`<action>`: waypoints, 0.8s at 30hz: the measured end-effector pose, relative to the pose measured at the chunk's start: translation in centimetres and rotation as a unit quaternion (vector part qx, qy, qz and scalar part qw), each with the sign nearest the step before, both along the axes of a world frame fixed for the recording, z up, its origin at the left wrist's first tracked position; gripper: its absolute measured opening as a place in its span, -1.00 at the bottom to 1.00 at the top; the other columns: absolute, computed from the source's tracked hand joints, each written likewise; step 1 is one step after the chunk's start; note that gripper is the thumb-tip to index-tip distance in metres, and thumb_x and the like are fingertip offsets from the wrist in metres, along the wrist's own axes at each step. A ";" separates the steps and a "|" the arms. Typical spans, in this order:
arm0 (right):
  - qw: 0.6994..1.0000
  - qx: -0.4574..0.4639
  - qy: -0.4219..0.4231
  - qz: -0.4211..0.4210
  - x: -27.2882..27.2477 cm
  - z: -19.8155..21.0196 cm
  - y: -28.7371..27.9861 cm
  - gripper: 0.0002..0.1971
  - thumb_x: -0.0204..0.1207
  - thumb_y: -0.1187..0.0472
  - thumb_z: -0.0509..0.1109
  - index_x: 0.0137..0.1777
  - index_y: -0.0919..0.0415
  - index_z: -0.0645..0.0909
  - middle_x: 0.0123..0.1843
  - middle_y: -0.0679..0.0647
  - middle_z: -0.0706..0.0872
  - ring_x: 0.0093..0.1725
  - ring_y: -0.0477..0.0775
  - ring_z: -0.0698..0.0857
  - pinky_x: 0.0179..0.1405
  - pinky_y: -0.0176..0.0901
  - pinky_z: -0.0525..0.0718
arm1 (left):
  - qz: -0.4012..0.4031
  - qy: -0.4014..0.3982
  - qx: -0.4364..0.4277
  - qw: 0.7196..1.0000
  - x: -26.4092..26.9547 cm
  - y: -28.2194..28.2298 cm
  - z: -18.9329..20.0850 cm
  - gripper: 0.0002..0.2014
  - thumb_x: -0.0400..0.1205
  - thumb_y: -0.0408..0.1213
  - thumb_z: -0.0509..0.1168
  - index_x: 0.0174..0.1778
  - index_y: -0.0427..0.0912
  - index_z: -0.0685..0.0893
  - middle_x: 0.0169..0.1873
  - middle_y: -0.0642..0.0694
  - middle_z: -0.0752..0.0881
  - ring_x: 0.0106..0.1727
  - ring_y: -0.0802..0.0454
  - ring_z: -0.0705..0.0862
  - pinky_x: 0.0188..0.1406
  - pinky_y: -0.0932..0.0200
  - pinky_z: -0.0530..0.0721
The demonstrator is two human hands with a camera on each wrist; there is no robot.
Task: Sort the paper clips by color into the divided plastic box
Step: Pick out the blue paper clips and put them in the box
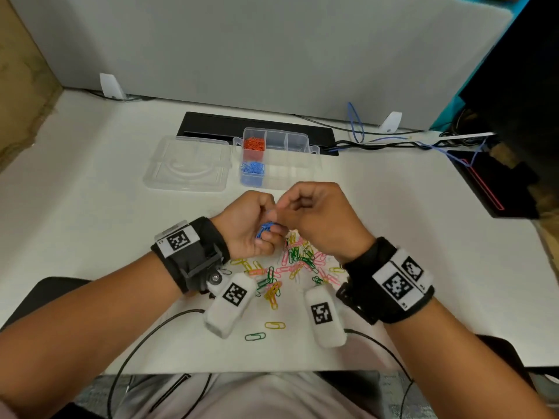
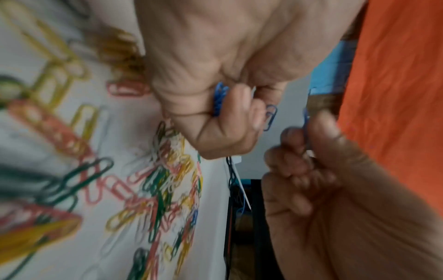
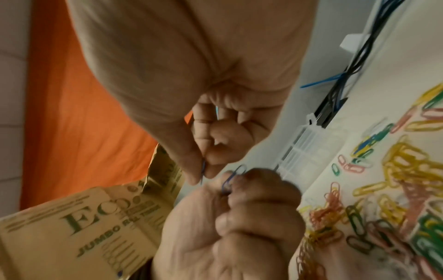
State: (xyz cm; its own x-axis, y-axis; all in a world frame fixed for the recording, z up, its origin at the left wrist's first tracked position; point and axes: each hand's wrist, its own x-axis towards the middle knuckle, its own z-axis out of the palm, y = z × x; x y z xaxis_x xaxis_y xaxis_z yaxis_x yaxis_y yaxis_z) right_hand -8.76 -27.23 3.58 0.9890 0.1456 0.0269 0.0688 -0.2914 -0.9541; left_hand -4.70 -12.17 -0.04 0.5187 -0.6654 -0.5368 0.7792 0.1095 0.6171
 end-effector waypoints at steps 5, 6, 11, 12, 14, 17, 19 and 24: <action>0.997 0.054 0.042 -0.021 0.3 0.2 -0.4 -0.97 0.45 0.44 0.55 -0.15 0.38 0.75 -0.36 0.19 0.74 -0.47 -0.10 0.65 -0.55 -0.38 0.56 | 0.020 -0.019 -0.018 0.999 -0.3 -0.6 -0.3 -0.80 0.47 -0.26 0.12 -0.43 -0.18 0.57 -0.50 -0.02 0.34 -0.63 0.18 0.30 -0.72 0.38 0.14; 0.996 0.065 0.051 -0.024 0.4 0.3 -0.8 -0.97 0.47 0.46 0.52 -0.14 0.37 0.75 -0.37 0.17 0.75 -0.46 -0.09 0.68 -0.56 -0.36 0.57 | 0.029 -0.028 -0.016 0.999 -0.2 -0.5 -0.3 -0.78 0.48 -0.27 0.11 -0.43 -0.19 0.58 -0.47 -0.02 0.35 -0.63 0.18 0.30 -0.71 0.37 0.13; 0.994 0.068 0.077 -0.030 0.4 0.2 -2.0 -0.92 0.50 0.48 0.48 -0.12 0.32 0.73 -0.30 0.24 0.77 -0.41 -0.04 0.73 -0.52 -0.32 0.63 | 0.082 -0.033 -0.015 0.996 0.1 -0.4 -0.4 -0.91 0.51 -0.33 0.03 -0.25 -0.18 0.43 -0.41 -0.09 0.43 -0.61 0.13 0.42 -0.79 0.36 0.29; 0.995 0.061 0.077 -0.033 0.4 0.2 -2.3 -0.91 0.50 0.48 0.48 -0.12 0.30 0.73 -0.25 0.27 0.78 -0.39 -0.04 0.74 -0.51 -0.32 0.63 | 0.091 -0.037 -0.004 0.995 0.1 -0.4 -0.3 -0.92 0.48 -0.34 0.05 -0.28 -0.19 0.43 -0.44 -0.09 0.47 -0.61 0.12 0.45 -0.79 0.36 0.33; 0.995 0.061 0.077 -0.036 0.4 0.0 -2.6 -0.87 0.50 0.49 0.48 -0.14 0.27 0.73 -0.21 0.29 0.78 -0.38 -0.04 0.75 -0.51 -0.31 0.62 | 0.110 -0.043 0.010 0.993 0.1 -0.3 -0.2 -0.96 0.43 -0.36 0.12 -0.31 -0.21 0.46 -0.46 -0.09 0.55 -0.58 0.10 0.54 -0.76 0.35 0.44; 0.996 0.056 0.071 -0.016 -0.1 0.0 -2.3 -0.87 0.48 0.51 0.49 -0.16 0.27 0.75 -0.25 0.30 0.79 -0.36 0.08 0.74 -0.51 -0.24 0.66 | 0.127 -0.031 0.008 0.991 -0.1 -0.5 -0.5 -0.76 0.53 -0.40 0.08 -0.30 -0.28 0.65 -0.43 -0.13 0.67 -0.51 0.06 0.68 -0.69 0.35 0.59; 0.998 0.029 0.052 -0.015 0.0 -0.1 -2.2 -0.89 0.50 0.47 0.49 -0.17 0.28 0.76 -0.25 0.30 0.79 -0.36 0.10 0.72 -0.54 -0.23 0.65 | 0.115 -0.016 0.014 0.993 -0.4 -0.9 -0.6 -0.70 0.59 -0.35 0.08 -0.32 -0.30 0.69 -0.44 -0.15 0.64 -0.52 0.05 0.65 -0.71 0.35 0.56; 0.981 -0.099 0.036 -0.166 4.7 -1.4 -6.4 -0.81 0.52 0.37 0.50 -0.28 0.10 0.77 -0.29 -0.04 0.79 -0.40 -0.22 0.67 -0.43 -0.41 0.55 | 0.097 -0.019 0.089 0.991 -0.4 -1.1 -1.0 -0.57 0.71 -0.12 0.16 -0.51 -0.03 0.30 -0.63 0.06 0.21 -0.73 0.19 0.14 -0.84 0.40 0.01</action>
